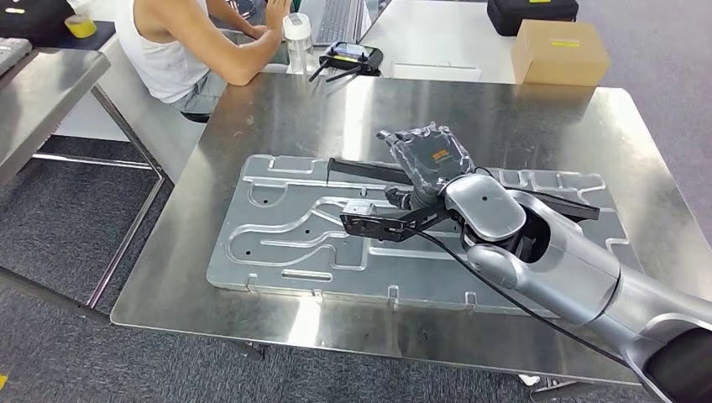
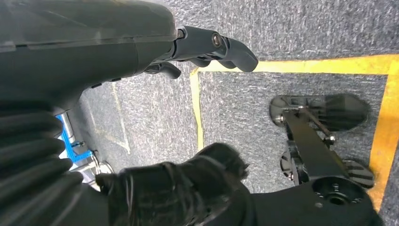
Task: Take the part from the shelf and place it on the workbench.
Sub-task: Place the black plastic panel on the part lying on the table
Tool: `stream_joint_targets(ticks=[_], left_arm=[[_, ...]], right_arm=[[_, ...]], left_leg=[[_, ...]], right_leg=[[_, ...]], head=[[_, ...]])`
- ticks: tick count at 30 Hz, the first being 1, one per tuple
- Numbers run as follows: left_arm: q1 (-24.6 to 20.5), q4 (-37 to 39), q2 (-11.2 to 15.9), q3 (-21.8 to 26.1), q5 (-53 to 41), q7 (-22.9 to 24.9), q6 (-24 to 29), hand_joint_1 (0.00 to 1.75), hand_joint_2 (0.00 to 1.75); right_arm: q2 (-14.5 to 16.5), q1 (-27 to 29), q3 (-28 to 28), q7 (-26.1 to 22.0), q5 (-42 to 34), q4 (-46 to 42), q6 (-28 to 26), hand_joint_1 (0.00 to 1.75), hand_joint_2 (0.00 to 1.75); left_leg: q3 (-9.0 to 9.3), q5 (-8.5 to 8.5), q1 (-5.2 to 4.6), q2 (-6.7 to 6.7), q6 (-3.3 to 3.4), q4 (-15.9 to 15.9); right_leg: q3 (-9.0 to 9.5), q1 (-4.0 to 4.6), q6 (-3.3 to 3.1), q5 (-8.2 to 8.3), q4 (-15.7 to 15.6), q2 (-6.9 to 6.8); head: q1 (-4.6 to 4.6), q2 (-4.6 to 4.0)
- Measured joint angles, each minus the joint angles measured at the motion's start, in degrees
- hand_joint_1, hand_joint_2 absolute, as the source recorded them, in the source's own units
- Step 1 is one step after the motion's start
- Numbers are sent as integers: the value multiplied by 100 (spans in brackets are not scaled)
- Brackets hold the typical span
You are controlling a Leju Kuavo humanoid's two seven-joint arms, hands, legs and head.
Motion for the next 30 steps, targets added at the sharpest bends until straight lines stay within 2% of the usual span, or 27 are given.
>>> stream_joint_targets(ticks=[3, 5, 6, 8, 9, 10, 11, 12, 13, 15, 16, 18, 20, 21, 22, 24, 25, 26, 27, 29, 30], left_arm=[[-13, 2, 2, 10, -4, 42, -18, 0, 0], [-8, 2, -4, 12, -3, 48, -3, 0, 0], [-8, 2, -7, 12, -2, 49, 11, 0, 0], [-13, 2, -11, 12, -2, 54, 75, 0, 0], [-16, 2, -11, 12, -7, 66, 99, 0, 0], [-17, 2, -11, 12, -13, 84, 122, 0, 0], [-15, 2, -11, 12, -19, 104, 127, 0, 0], [-12, 2, -11, 12, -22, 117, 130, 0, 0], [-9, 2, -11, 12, -25, 125, 130, 0, 0], [-11, 2, -13, 12, -41, 133, 133, 0, 0], [-14, 2, -13, 12, -55, 141, 138, 0, 0], [-13, 2, -14, 12, -89, 166, 156, 0, 0], [-11, 2, -14, 12, -124, 204, 183, 0, 0], [-11, 2, -14, 12, -146, 222, 196, 0, 0], [-12, 2, -14, 12, -174, 238, 212, 0, 0], [-16, 2, -14, 9, -238, 249, 250, 0, 0], [-18, 2, -14, 7, -273, 245, 280, 0, 0], [-18, 2, -14, 4, -308, 239, 312, 0, 0], [-17, 2, -11, 2, -339, 229, 341, 0, 0], [-29, 2, 3, -1, -393, 204, 378, 0, 0], [-38, 2, 12, -3, -407, 192, 385, 0, 0]], right_arm=[[33, 0, 6, -8, -17, 46, -11, 0, 0], [45, -5, 3, -9, -22, 67, -15, 0, 0], [47, -11, 2, -8, -24, 76, -16, 0, 0], [50, -11, 2, -9, -36, 92, -18, 0, 0], [52, -2, 4, -9, -42, 102, -19, 0, 0], [54, 9, 7, -10, -46, 114, -19, 0, 0], [54, 15, 9, -10, -46, 126, -19, 0, 0], [54, 13, 11, -10, -47, 137, -19, 0, 0], [55, 7, 11, -9, -47, 145, -20, 0, 0], [63, -7, 11, -9, -47, 157, -26, 0, 0], [70, -11, 11, -9, -47, 163, -40, 0, 0], [88, -14, 10, -9, -49, 174, -82, 0, 0], [97, -15, 0, -8, -64, 180, -147, 0, 0], [103, -18, -7, -8, -79, 181, -182, 0, 0], [111, -19, -14, -7, -99, 180, -222, 0, 0], [125, -6, -24, -5, -132, 175, -298, 0, 0], [127, 12, -35, 0, -139, 172, -341, 0, 0], [127, 35, -54, 12, -135, 166, -387, 0, 0], [127, 57, -81, 29, -121, 154, -437, 0, 0], [126, 96, -175, 77, -56, 83, -554, 0, 0], [123, 115, -238, 99, -18, 31, -610, 0, 0]], left_leg=[[52, 65, -54, -9, 75, -186], [119, 136, -23, 0, 125, -261], [149, 155, -9, 6, 155, -303], [174, 160, -8, 10, 200, -327], [172, 153, -18, 7, 218, -317], [171, 144, -28, 2, 226, -304], [170, 133, -36, -4, 231, -285], [170, 119, -40, -11, 230, -260], [169, 104, -42, -18, 222, -226], [131, 78, -60, -29, 186, -149], [106, 80, -65, -32, 163, -117], [75, 107, -65, -37, 108, -107], [44, 26, -48, -31, 41, -45], [-8, -109, -39, -24, 4, 103], [-102, -315, -24, -15, -36, 366], [-325, -727, 6, -4, -102, 1036], [-377, -836, 24, -2, -125, 1264], [-331, -841, 38, -1, -141, 1295], [-171, -753, 49, 0, -152, 1110], [338, -517, 63, -1, -159, 335], [521, -431, 52, -11, -141, 10]], right_leg=[[25, -1, 87, 10, -63, -10], [-1, 9, 141, -83, 25, -24], [-78, 17, 153, -203, 212, -29], [-372, 25, 161, -537, 882, -36], [-524, 24, 164, -660, 1212, -35], [-616, 23, 166, -696, 1404, -36], [-618, 24, 164, -636, 1404, -36], [-510, 25, 155, -482, 1182, -37], [-329, 27, 137, -292, 815, -37], [-3, 49, 100, -69, 193, -35], [60, 62, 84, -39, 55, -31], [56, 79, 58, -23, 22, -26], [59, 52, 7, 27, -26, -40], [55, 31, -22, 58, -55, -50], [38, 11, -42, 91, -77, -60], [-35, 4, -51, 151, -76, -67], [-81, 0, -45, 187, -74, -70], [-129, -7, -34, 224, -71, -71], [-178, -18, -18, 264, -67, -72], [-267, -37, 40, 348, -57, -68], [-294, -38, 78, 389, -60, -67]], head=[[-26, 0], [-19, 0], [-4, 0], [19, 0], [24, 0], [23, 0], [24, 0], [24, 0], [24, 0], [22, 0], [19, 0], [17, 0], [19, 0], [9, 0], [-6, 0], [-34, 0], [-39, 0], [-39, 0], [-38, 0], [-42, 0], [-36, 0]])
